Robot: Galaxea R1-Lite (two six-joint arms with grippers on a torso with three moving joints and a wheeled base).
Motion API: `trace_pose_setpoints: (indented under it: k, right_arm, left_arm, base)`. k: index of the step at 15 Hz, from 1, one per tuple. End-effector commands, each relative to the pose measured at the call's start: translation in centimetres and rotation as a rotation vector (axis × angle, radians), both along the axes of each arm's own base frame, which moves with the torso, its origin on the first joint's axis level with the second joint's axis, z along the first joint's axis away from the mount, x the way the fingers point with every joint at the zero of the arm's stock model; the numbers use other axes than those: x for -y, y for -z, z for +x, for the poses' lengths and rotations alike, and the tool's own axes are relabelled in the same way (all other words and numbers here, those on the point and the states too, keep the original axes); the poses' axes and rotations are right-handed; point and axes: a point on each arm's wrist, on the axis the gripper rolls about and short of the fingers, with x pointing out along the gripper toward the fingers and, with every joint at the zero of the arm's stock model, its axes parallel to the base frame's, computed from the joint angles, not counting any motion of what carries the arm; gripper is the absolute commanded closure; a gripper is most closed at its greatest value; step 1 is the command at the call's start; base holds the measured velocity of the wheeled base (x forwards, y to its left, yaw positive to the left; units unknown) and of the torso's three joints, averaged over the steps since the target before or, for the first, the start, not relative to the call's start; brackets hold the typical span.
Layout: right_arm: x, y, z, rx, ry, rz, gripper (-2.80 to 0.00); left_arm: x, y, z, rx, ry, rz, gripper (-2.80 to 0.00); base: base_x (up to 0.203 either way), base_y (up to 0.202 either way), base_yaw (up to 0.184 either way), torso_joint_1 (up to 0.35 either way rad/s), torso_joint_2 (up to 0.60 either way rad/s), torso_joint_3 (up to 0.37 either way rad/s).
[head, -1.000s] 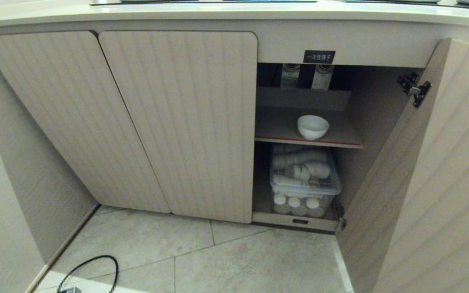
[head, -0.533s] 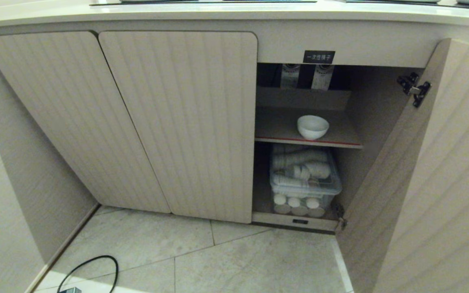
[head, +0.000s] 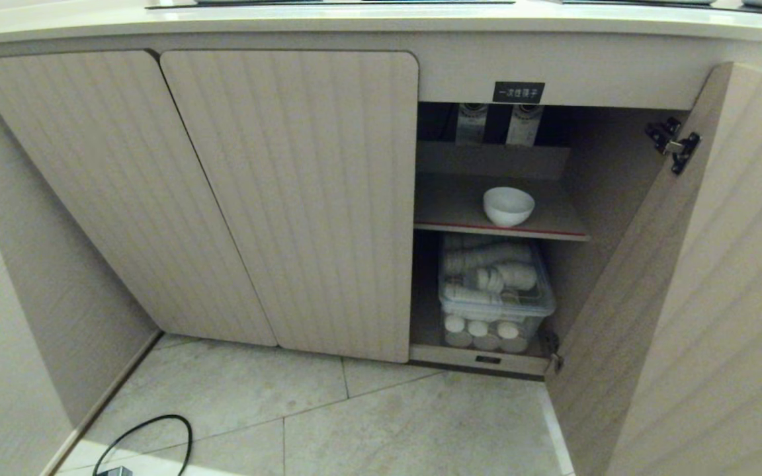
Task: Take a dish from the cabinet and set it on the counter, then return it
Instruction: Close the cabinet door
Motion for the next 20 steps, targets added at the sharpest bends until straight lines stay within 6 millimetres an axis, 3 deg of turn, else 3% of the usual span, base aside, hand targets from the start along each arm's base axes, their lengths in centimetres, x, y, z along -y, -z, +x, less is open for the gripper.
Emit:
trace_pose_setpoints:
  k: [1, 5, 10, 13, 17, 20]
  right_arm:
    - [0.0, -0.7, 0.8, -0.004, -0.045, -0.004, 0.0]
    - [0.8, -1.9, 0.3, 0.138, -0.163, 0.011, 0.0]
    - [1.7, -3.9, -1.5, 0.344, -0.026, 0.185, 0.0]
    - [2.4, -6.2, -2.9, 0.46, 0.07, 0.276, 0.0]
    - [3.2, -9.0, -3.9, 0.44, 0.233, 0.41, 0.0]
    - [3.5, -10.0, -4.0, 0.378, 0.313, 0.449, 0.0]
  left_arm:
    - [0.0, 0.0, 0.0, -0.001, 0.0, -0.001, 0.0]
    - [0.0, 0.0, 0.0, -0.001, 0.0, -0.001, 0.0]
    - [0.0, 0.0, 0.0, -0.001, 0.0, -0.001, 0.0]
    - [0.0, 0.0, 0.0, -0.001, 0.0, -0.001, 0.0]
    - [0.0, 0.0, 0.0, -0.001, 0.0, -0.001, 0.0]
    - [0.0, 0.0, 0.0, -0.001, 0.0, -0.001, 0.0]
  base:
    - [0.0, 0.0, 0.0, 0.0, 0.0, 0.0]
    - [0.0, 0.0, 0.0, 0.0, 0.0, 0.0]
    - [0.0, 0.0, 0.0, 0.0, 0.0, 0.0]
    - [0.0, 0.0, 0.0, 0.0, 0.0, 0.0]
    - [0.0, 0.0, 0.0, 0.0, 0.0, 0.0]
    - [0.0, 0.0, 0.0, 0.0, 0.0, 0.0]
